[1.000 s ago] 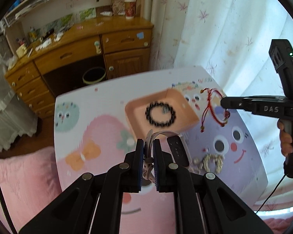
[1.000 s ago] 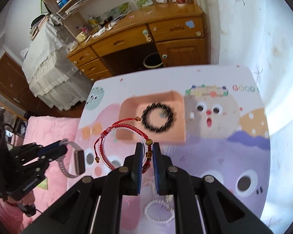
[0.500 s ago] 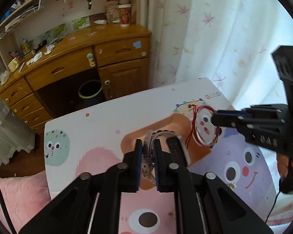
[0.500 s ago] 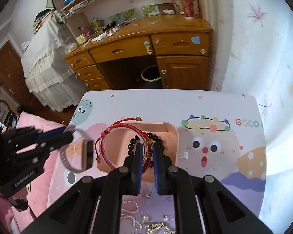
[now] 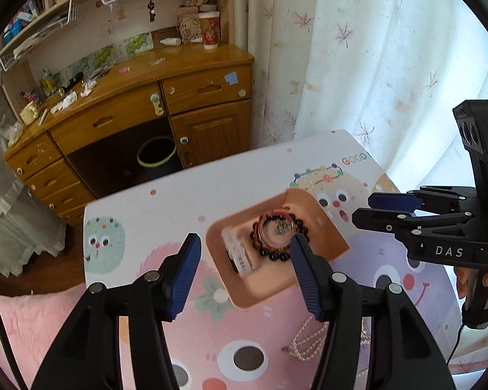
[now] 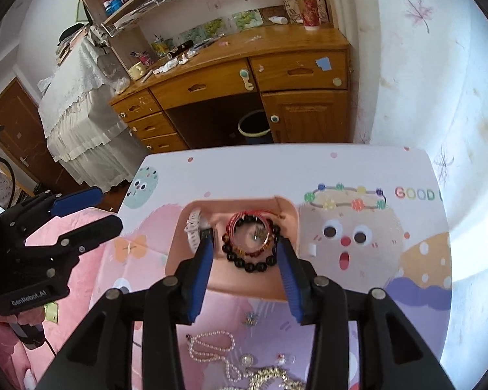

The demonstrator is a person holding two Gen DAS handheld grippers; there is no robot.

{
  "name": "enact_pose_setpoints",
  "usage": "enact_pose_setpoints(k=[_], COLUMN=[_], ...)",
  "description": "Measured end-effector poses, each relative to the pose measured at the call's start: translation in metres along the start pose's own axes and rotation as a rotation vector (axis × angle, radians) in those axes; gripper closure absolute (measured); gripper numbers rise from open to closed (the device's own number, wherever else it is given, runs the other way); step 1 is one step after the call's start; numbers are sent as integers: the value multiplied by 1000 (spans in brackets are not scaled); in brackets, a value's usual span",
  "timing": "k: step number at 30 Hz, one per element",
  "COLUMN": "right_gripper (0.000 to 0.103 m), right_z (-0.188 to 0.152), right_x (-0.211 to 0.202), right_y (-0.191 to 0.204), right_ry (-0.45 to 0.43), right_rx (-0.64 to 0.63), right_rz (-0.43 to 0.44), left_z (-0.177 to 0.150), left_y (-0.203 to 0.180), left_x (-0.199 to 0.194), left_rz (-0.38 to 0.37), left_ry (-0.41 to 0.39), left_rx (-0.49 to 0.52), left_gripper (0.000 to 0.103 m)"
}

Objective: Organize jewelry
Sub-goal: 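Carry the smartwatch with left tool while right tool carries red bracelet, release both into tray, then grasp the small pink-stone ring with the left tool while the right tool grasps the pearl bracelet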

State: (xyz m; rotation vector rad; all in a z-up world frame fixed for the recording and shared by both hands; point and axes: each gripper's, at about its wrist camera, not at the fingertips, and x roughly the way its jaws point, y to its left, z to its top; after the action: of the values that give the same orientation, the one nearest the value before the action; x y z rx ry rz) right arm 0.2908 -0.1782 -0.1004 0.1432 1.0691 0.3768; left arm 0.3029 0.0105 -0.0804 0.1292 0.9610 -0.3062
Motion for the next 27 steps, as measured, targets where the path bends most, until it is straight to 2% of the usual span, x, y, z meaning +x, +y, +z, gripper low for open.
enact_pose_setpoints(k=[8,12,22,27], right_gripper=[61,61,61,61], right_z=[-48,-82,-178,-209], right_x=[-13,-21,-19,-12], right_y=[-7,-10,-18,-18], right_ry=[25,52,168,193], right_rx=[38,32,41,70], right_rz=[19,-6,-52,-81], left_z=[-50,-81,-147,-169], left_y=[-2,-5,-30,-48], left_x=[-10,-16,-14,0], left_rz=[-46,-42,-68,-51], left_ry=[49,90,190,243], left_rx=[-68,-80,-47,-24], left_gripper=[47,43,42,42])
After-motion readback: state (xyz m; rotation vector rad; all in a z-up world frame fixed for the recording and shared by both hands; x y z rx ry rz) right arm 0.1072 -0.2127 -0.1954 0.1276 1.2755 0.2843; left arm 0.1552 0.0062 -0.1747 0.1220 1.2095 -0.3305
